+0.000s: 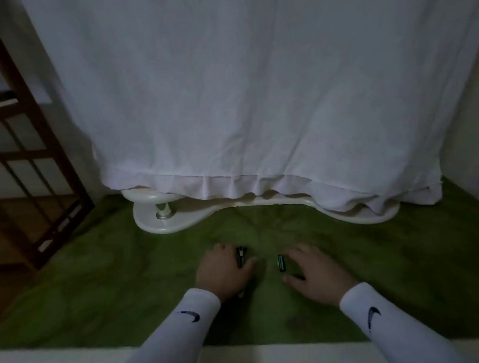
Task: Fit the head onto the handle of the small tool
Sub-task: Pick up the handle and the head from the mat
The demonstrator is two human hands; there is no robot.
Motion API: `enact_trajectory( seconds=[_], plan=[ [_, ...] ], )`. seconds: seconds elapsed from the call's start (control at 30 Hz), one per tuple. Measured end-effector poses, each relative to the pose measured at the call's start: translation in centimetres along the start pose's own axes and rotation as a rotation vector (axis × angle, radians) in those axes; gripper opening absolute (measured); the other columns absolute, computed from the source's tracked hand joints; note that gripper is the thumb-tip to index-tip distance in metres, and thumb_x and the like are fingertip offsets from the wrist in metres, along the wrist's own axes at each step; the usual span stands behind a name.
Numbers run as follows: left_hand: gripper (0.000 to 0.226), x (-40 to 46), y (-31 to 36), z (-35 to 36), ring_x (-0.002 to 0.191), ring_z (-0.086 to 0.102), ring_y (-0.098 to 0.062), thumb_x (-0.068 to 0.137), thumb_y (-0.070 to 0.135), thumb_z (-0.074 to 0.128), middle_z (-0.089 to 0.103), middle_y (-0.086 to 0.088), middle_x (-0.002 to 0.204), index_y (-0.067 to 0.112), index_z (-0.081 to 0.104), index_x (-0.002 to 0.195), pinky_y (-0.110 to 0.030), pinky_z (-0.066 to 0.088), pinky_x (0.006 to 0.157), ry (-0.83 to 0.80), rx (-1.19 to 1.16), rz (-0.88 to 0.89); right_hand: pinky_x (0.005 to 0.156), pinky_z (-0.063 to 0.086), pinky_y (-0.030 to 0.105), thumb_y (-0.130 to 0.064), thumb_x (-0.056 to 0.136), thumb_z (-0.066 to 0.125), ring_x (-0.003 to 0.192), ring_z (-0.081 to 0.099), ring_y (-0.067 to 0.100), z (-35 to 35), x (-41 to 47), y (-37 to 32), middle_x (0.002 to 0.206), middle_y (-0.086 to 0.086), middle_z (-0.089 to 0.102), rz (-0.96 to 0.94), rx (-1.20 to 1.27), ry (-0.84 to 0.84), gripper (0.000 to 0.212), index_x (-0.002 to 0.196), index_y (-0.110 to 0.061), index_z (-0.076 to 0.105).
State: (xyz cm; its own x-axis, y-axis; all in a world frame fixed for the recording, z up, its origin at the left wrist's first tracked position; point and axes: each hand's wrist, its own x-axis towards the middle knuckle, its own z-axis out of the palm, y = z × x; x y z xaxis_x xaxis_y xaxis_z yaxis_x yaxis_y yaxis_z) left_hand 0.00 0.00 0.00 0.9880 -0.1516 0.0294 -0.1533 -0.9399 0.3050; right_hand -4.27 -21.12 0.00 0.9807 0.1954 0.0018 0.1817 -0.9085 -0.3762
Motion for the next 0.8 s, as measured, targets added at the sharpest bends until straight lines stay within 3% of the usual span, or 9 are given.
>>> enact_trajectory(
  seconds=[0.2, 0.47, 0.6, 0.7, 0.8],
  plan=[
    [0.047, 0.5, 0.7, 0.5, 0.070, 0.050, -0.019, 0.084, 0.067, 0.042, 0.049, -0.001, 0.079, 0.020, 0.046, 0.089, -0.031, 0.039, 0.060, 0.006, -0.059, -0.082, 0.113, 0.024, 0.038, -0.042, 0.092, 0.052, 0.139, 0.029, 0.020, 0.3, 1.4, -0.1, 0.152, -0.002, 0.038, -0.058, -0.030, -0.058, 0.055, 0.143, -0.028, 0.037],
    [0.034, 0.5, 0.9, 0.8, 0.072, 0.049, -0.019, 0.094, 0.045, 0.040, 0.059, -0.007, 0.095, 0.015, 0.053, 0.100, -0.032, 0.042, 0.062, 0.001, 0.006, -0.056, 0.101, 0.032, 0.027, -0.034, 0.095, 0.048, 0.122, 0.042, 0.018, 1.6, 1.4, -0.2, 0.135, 0.000, 0.055, -0.134, -0.057, 0.080, 0.037, 0.130, -0.024, 0.055],
    [0.030, 0.4, 0.9, 0.5, 0.074, 0.049, -0.020, 0.095, 0.039, 0.042, 0.060, -0.009, 0.099, 0.013, 0.054, 0.102, -0.031, 0.041, 0.064, -0.028, -0.002, -0.054, 0.100, 0.031, 0.025, -0.034, 0.096, 0.047, 0.121, 0.043, 0.016, 2.4, 1.1, -0.2, 0.134, 0.000, 0.055, -0.118, -0.028, 0.138, 0.036, 0.130, -0.024, 0.055],
    [0.024, 0.3, 0.9, 0.1, 0.073, 0.050, -0.019, 0.095, 0.035, 0.042, 0.058, -0.007, 0.092, 0.014, 0.053, 0.094, -0.030, 0.041, 0.063, -0.038, -0.051, -0.046, 0.098, 0.029, 0.022, -0.034, 0.096, 0.049, 0.120, 0.043, 0.011, 2.8, 0.6, -0.5, 0.135, -0.002, 0.053, -0.024, 0.153, 0.173, 0.038, 0.133, -0.025, 0.051],
    [0.022, 0.1, 0.9, -0.4, 0.060, 0.054, -0.013, 0.095, 0.035, 0.044, 0.058, 0.001, 0.076, 0.017, 0.050, 0.083, -0.025, 0.039, 0.049, -0.025, -0.198, -0.044, 0.094, 0.038, 0.023, -0.037, 0.095, 0.052, 0.117, 0.047, 0.007, 2.5, 0.1, -1.1, 0.132, -0.005, 0.054, 0.106, 0.511, 0.220, 0.036, 0.130, -0.032, 0.051]
  ],
)
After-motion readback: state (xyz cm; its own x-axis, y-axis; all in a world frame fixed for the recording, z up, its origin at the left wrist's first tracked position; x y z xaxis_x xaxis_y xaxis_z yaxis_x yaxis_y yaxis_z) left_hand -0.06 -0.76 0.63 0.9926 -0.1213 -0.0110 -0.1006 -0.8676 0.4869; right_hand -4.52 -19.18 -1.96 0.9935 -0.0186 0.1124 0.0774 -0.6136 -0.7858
